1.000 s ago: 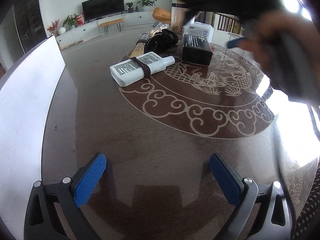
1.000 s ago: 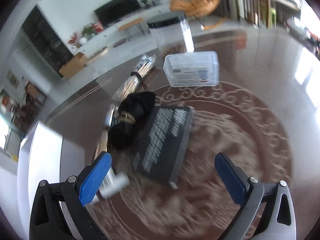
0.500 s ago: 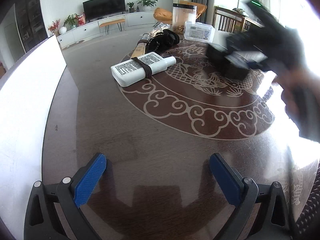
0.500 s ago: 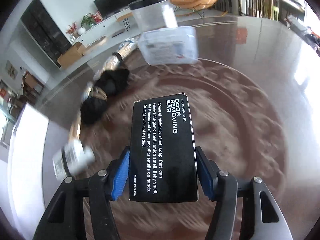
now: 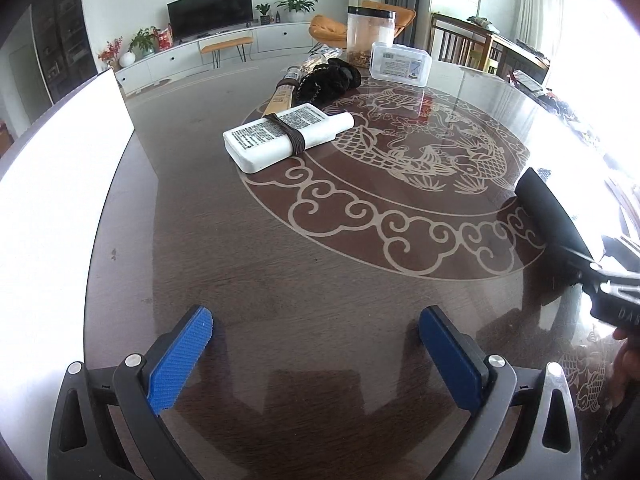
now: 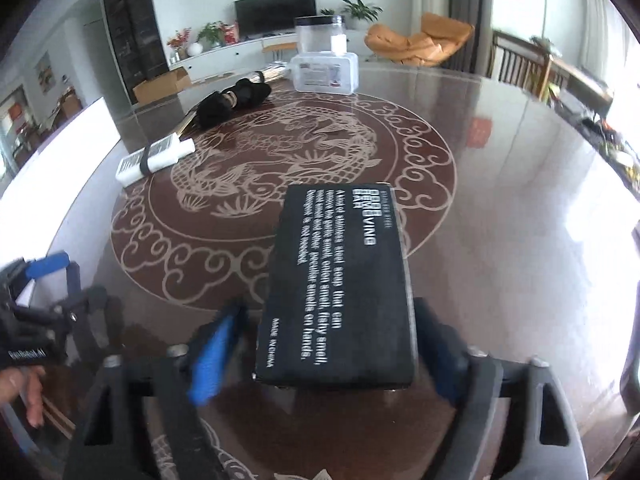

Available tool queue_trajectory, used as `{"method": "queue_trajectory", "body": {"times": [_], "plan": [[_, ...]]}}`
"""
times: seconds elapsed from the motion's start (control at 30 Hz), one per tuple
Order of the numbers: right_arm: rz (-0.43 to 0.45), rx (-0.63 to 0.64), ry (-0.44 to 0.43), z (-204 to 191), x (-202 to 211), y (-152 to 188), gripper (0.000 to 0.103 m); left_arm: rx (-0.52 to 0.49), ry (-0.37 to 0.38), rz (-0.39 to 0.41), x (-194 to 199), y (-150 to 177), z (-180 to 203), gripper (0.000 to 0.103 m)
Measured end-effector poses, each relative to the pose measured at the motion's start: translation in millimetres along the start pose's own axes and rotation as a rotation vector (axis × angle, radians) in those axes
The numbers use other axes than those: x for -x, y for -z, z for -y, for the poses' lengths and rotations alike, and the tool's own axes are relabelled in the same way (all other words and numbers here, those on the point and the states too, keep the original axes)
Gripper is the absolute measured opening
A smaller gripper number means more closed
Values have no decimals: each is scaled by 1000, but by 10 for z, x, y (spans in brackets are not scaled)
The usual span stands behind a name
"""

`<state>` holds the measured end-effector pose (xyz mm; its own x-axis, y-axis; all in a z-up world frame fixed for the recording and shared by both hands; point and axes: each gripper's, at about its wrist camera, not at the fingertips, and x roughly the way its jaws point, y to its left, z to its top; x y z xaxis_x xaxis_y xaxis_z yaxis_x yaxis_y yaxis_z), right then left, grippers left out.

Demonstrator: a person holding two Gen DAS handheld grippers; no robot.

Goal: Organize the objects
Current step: 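Grasp the black odor-removing bar box with the right tool and lift it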

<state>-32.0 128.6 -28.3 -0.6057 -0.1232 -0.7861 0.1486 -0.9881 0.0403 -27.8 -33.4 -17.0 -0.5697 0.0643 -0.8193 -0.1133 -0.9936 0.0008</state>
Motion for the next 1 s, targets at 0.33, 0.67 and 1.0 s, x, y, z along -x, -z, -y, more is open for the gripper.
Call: {"method": "queue_trajectory", "body": {"times": [0.33, 0.67, 1.0], "plan": [[-15, 51, 30, -144, -132, -23, 96, -23, 42, -197, -63, -303, 62, 103], [-21, 48, 26, -166, -134, -21, 99, -401, -86, -122, -386, -1297, 177, 103], [-21, 44, 29, -166, -127, -16, 100, -227, 101, -210, -953, -1548, -253, 103]]}}
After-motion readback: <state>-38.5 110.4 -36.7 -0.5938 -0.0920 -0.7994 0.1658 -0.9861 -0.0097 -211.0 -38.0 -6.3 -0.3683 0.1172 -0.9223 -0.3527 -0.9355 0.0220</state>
